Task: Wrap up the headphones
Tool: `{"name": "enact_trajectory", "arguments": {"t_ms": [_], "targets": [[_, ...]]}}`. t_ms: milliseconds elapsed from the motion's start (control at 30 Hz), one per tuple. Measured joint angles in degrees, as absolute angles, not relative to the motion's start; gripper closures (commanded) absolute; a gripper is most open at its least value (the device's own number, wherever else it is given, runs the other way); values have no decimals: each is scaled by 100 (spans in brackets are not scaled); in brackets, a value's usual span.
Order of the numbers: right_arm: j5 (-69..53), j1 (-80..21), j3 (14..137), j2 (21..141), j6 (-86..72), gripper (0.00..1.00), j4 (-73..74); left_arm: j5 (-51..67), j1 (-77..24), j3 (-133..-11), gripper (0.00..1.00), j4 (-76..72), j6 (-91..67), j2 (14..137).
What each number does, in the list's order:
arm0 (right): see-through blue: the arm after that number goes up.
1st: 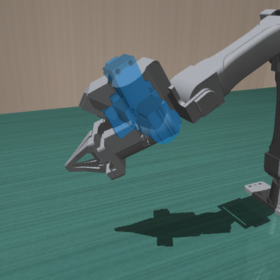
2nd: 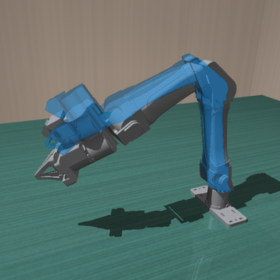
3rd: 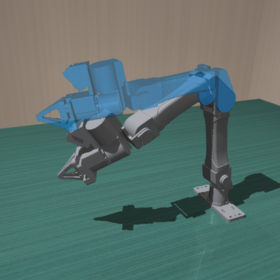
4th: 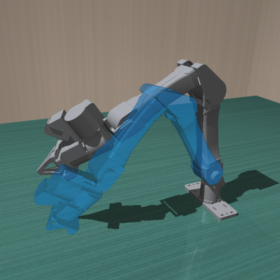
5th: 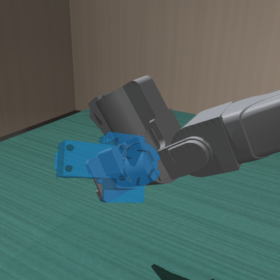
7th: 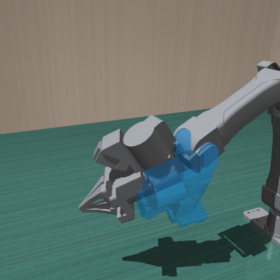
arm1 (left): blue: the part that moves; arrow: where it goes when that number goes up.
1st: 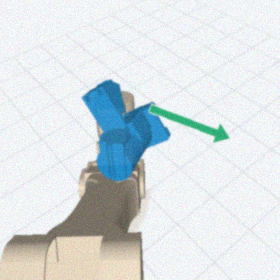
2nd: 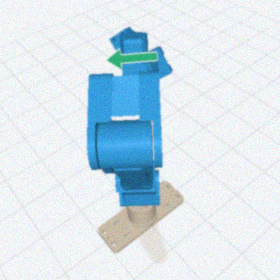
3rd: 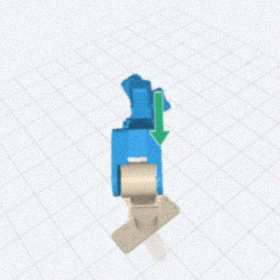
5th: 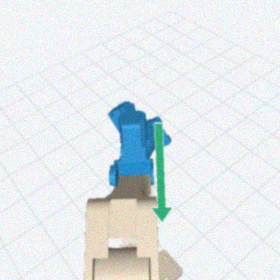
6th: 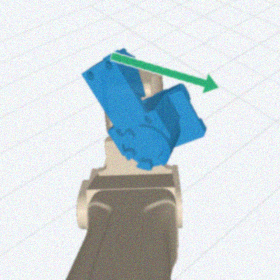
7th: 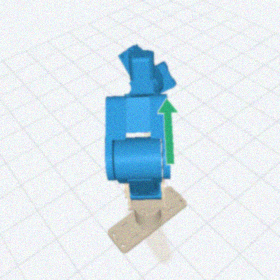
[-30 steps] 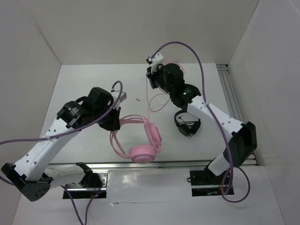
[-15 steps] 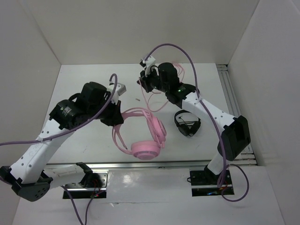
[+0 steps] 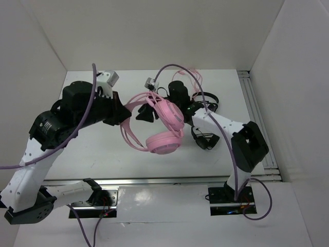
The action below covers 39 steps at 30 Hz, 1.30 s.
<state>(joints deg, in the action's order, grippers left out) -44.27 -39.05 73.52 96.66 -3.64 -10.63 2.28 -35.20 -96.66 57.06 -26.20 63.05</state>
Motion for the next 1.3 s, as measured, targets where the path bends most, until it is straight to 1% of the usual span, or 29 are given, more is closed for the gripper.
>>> {"name": "enact_trajectory", "arguments": {"t_ms": [200,300,333,400,433,600,733,833,900,933,967,1000,1100,1200,1300], "targets": [[-5179,-3905,7124,10822,-1636,41,-2834,-283,-3546,-10125,100,5660,-3022,6119],[-5378,-3905,6954,11450,-2366,47,-3881,-775,-3551,-10418,100,5708,-3238,6134],[-5428,-3909,6836,11614,-2624,52,-4202,-950,-3551,-10523,100,5732,-3317,6165],[-5511,-3913,6591,11863,-3151,56,-4906,-1310,-3516,-10818,100,5802,-3437,6390],[-5551,-3920,6508,11942,-3389,62,-5196,-1444,-3483,-10954,100,5833,-3481,6495],[-5684,-4051,6016,11955,-4121,63,-6512,-1951,-3076,-11839,100,6064,-3520,7373],[-5730,-4270,5183,11504,-4368,63,-6945,-1900,-2335,-12560,100,6283,-3472,8340],[-5749,-4431,4622,11010,-4397,63,-7063,-1664,-1549,-12988,100,6514,-3450,8949],[-5741,-4556,4292,10573,-4313,68,-7078,-1533,-1015,-13043,100,6600,-3454,9214],[-5714,-4626,4160,10320,-4213,73,-7067,-1500,-755,-13039,100,6641,-3454,9317],[-5675,-4703,4045,10051,-4082,85,-7017,-1474,-572,-13017,100,6667,-3452,9386],[-5599,-4794,3966,9736,-3916,90,-6790,-1472,-379,-12936,100,6698,-3448,9437],[-5133,-5168,3955,8816,-3055,100,-5730,-1505,-64,-12595,100,6768,-3450,9470],[-4565,-5575,4178,8156,-2180,100,-4464,-1603,-16,-12149,100,6825,-3446,9459],[-3981,-5752,4547,7863,-1439,100,-3236,-1896,-49,-11570,100,6755,-3446,9424]]}}
